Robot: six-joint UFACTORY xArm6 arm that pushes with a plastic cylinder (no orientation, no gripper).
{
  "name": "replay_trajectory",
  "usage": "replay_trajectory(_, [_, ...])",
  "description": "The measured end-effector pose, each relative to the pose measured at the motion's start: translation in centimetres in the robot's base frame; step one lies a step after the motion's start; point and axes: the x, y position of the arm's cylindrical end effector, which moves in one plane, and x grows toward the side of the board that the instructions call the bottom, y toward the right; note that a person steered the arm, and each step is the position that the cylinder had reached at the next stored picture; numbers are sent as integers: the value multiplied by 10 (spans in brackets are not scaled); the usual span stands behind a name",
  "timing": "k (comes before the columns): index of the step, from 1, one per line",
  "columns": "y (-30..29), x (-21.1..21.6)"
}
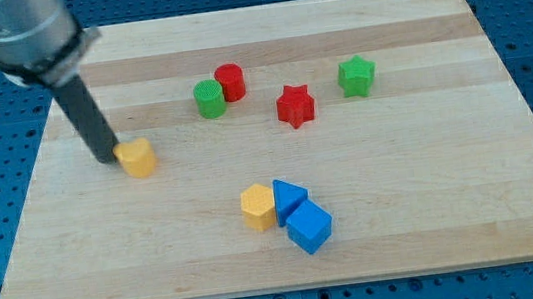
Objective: Push the green star to the top right side of the board
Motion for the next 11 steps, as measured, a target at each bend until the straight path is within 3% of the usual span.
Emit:
replay_trajectory(1, [99,29])
replay_trajectory(4, [140,53])
replay_trajectory(6, [126,1])
replay_trajectory(8, [137,-3])
replay_trajectory(11, [216,-42])
